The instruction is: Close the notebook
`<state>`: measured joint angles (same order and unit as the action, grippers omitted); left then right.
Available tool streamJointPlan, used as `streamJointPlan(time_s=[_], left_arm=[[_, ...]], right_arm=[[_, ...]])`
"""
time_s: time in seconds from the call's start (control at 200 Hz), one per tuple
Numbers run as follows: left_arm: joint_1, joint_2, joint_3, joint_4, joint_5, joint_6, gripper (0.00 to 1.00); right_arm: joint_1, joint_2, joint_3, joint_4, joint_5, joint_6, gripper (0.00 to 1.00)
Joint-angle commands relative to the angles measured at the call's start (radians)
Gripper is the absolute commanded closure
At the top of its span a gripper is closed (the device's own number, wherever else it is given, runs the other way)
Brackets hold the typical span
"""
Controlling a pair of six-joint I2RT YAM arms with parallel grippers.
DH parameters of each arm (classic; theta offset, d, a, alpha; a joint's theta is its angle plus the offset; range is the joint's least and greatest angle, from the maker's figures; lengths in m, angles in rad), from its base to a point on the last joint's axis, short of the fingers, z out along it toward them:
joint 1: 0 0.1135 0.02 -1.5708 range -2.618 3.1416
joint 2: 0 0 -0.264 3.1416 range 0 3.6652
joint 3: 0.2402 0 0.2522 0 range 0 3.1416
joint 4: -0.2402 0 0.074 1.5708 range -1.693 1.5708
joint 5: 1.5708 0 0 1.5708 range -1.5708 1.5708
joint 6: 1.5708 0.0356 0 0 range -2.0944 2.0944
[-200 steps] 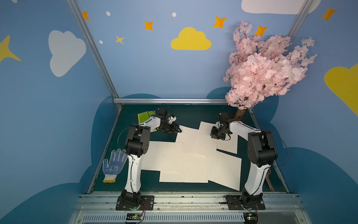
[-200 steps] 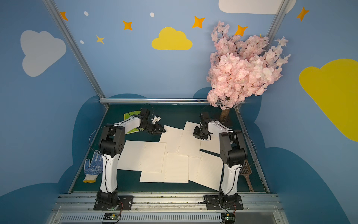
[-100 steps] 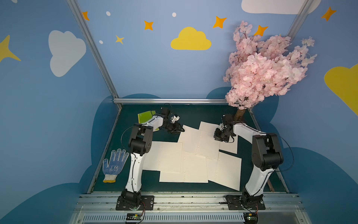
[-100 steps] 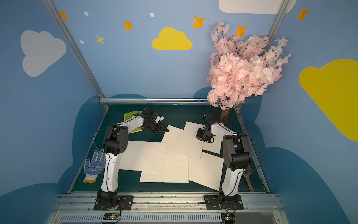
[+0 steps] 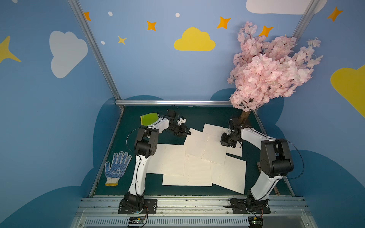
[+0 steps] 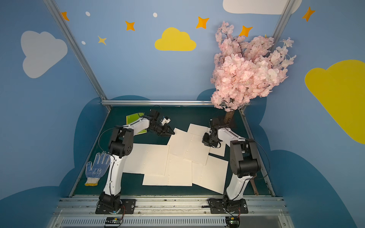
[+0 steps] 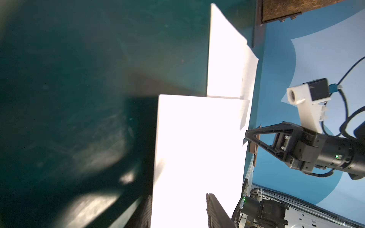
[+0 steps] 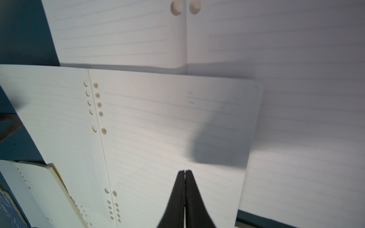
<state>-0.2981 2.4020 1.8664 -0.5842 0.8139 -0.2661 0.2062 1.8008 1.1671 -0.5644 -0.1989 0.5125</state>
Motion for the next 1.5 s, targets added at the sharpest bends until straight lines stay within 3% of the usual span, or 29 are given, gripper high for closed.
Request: streamJointPlan(time_s=[0.0,0.841,1.497], left_arm=[[-0.013,0.029,0.033,-0.018,0.045,0.004,0.53],[-0.052,0.078,0.116,-0.044,0.099,0.007,0.53],[-0.057,0.057,0.088,-0.072,0.089,0.042,0.53]], right_arm=[[-0.008,-0.037,-0.016,-0.008,0.001,-0.006,0.91],[-0.030,-0.066,-0.061,0.012,-0.017,-0.005,0.91],[-0.036,-0.045,-0.063,0.031,-0.038,-0.002,0.91]])
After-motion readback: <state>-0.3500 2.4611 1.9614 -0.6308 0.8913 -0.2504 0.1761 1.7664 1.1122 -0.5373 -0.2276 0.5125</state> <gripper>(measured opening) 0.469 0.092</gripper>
